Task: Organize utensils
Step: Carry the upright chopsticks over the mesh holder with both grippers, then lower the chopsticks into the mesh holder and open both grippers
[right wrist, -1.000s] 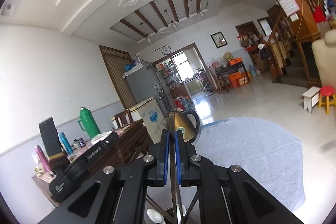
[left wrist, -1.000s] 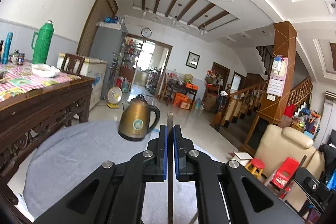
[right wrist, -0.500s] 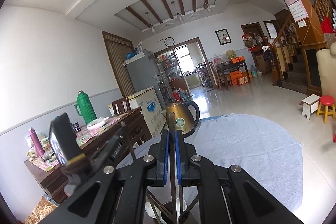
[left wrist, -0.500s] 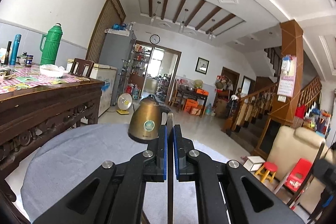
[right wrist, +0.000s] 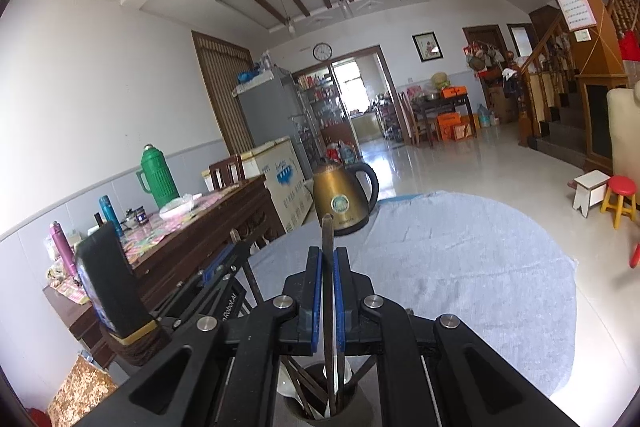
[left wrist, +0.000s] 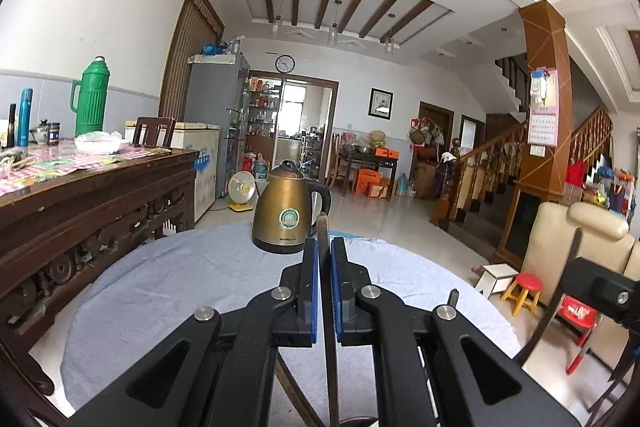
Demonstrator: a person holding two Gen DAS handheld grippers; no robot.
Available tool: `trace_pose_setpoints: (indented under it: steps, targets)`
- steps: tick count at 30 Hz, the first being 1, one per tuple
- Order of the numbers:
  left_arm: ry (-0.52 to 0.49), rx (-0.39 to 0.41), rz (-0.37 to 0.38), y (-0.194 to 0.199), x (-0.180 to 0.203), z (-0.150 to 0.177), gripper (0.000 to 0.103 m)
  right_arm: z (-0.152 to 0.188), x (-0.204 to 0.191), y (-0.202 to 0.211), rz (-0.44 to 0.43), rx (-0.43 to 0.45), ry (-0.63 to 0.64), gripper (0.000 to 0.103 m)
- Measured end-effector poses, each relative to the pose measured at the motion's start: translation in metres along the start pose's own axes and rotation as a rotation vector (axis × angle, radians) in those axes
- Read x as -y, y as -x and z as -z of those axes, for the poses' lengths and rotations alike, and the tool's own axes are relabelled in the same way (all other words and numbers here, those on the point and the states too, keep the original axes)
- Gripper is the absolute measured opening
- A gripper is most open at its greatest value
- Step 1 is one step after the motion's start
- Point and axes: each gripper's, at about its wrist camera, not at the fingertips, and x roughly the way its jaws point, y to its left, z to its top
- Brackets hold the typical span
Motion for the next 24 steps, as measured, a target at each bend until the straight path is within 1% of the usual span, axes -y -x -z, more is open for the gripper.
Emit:
trace_pose_setpoints:
  steps: [8, 15, 24]
  targets:
    - [-0.033, -0.036, -0.026, 0.001, -0.001, 0.003, 0.007, 0.009, 0.004, -0.006, 0.002, -0.057, -0.012, 0.007]
    - [-0.063, -0.102, -0.051, 0.002, 0.001, 0.005, 0.008, 0.015, 0.005, -0.008, -0.008, -0.095, -0.026, 0.007]
    - [-0.076, -0.139, -0.079, 0.007, 0.001, 0.008, 0.008, 0.018, 0.005, -0.013, -0.022, -0.132, -0.046, 0.007]
